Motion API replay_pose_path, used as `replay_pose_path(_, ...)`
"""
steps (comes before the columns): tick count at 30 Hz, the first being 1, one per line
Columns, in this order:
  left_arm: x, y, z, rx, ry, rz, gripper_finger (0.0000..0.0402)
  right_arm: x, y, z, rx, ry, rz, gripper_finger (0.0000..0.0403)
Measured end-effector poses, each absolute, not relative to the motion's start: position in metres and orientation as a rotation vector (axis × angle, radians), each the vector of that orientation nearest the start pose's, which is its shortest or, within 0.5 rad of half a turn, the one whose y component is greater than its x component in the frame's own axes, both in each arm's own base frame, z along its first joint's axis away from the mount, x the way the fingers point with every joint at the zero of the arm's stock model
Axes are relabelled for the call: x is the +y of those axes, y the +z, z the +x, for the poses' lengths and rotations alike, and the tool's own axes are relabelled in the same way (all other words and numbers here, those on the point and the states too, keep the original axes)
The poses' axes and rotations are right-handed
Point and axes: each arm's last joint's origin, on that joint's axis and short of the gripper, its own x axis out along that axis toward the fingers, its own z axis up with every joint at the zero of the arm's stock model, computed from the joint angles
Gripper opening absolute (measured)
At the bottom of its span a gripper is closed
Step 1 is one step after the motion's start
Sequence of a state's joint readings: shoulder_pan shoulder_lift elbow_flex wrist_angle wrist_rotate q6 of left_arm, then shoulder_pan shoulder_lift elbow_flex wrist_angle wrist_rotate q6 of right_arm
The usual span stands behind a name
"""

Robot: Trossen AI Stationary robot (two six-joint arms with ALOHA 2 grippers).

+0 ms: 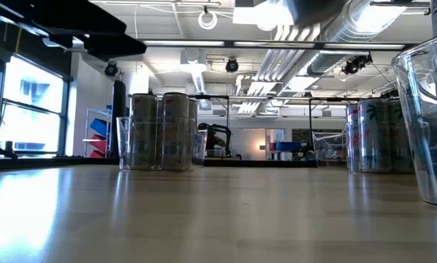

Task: Sort soda cans
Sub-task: Put the white/blue soda can into the bottom right transparent bin

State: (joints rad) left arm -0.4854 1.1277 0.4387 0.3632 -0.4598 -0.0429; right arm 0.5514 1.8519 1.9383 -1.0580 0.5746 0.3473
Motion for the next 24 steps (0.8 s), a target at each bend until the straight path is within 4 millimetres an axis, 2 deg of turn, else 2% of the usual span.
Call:
replay_pose_path(4,-0.092,0.193,0.198,0.27,-0.025,0.08,0.0291,0.155,0.312,0.379,0.772,0.001,-0.145,0.024)
replay_pose_path(9,-0.1,0.192,0.193,0.28,-0.063,0.063,0.0291,0.124,0.261,0.401,0.651,0.084,-0.041,0.024)
replay_pose_path(13,-0.105,0.192,0.19,0.278,-0.036,0.059,0.0291,0.119,0.228,0.4,0.512,0.09,0.006,0.024)
replay_pose_path(17,-0.108,0.19,0.187,0.278,0.008,0.06,0.0291,0.116,0.209,0.392,0.351,0.077,0.064,0.024)
replay_pose_path(24,-0.108,0.191,0.187,0.272,0.024,0.024,0.0291,0.109,0.183,0.377,0.31,0.026,0.11,0.024)
